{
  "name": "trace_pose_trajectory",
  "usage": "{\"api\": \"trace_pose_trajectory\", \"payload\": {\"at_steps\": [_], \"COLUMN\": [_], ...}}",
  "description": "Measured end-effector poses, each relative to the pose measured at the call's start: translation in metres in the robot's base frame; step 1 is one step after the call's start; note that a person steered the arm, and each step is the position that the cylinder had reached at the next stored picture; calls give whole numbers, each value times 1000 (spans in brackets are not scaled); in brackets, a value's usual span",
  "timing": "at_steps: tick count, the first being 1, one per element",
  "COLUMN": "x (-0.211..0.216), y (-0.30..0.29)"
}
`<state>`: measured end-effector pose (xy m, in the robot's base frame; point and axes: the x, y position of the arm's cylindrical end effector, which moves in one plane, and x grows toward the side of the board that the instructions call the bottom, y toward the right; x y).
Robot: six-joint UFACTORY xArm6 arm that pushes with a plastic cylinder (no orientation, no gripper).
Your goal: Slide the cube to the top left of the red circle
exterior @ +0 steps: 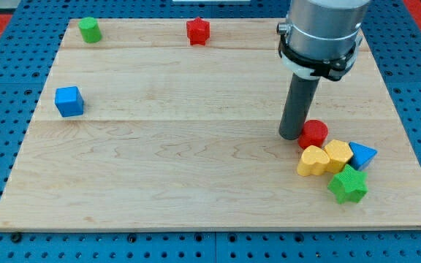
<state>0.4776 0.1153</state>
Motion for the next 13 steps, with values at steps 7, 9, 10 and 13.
{"api": "trace_pose_trajectory", "payload": {"at_steps": [7, 9, 10, 13], "x": [-75, -143, -132, -63], "y": [-150, -294, -396, -240]}}
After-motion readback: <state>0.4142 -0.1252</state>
